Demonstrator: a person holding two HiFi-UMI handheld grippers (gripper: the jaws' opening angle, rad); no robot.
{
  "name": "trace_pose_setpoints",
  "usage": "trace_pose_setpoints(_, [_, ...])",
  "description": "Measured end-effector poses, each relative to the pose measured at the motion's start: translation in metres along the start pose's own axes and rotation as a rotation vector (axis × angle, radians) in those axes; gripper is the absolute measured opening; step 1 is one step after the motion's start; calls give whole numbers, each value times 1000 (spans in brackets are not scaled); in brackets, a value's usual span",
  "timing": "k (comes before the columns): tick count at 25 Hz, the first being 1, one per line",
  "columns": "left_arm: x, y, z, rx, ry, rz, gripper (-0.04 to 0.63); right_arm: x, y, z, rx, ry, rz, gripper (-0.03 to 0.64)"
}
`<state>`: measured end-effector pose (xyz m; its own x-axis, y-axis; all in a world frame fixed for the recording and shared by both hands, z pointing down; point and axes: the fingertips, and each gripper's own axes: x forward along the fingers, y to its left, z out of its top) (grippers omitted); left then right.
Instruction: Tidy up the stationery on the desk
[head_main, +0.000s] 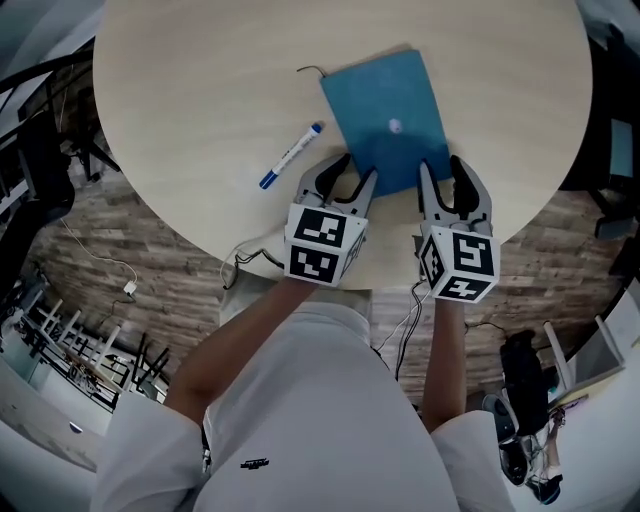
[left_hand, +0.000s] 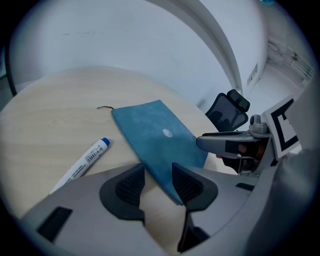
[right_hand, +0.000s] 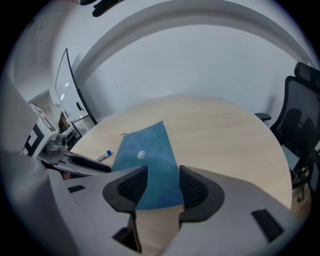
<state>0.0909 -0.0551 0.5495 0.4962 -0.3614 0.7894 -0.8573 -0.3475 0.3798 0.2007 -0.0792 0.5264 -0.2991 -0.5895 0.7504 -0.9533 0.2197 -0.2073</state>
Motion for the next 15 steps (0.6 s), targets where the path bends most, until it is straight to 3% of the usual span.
trace_pose_setpoints(15, [-2, 6, 0, 1, -4, 8, 163, 9, 10, -18, -10, 87, 40, 221])
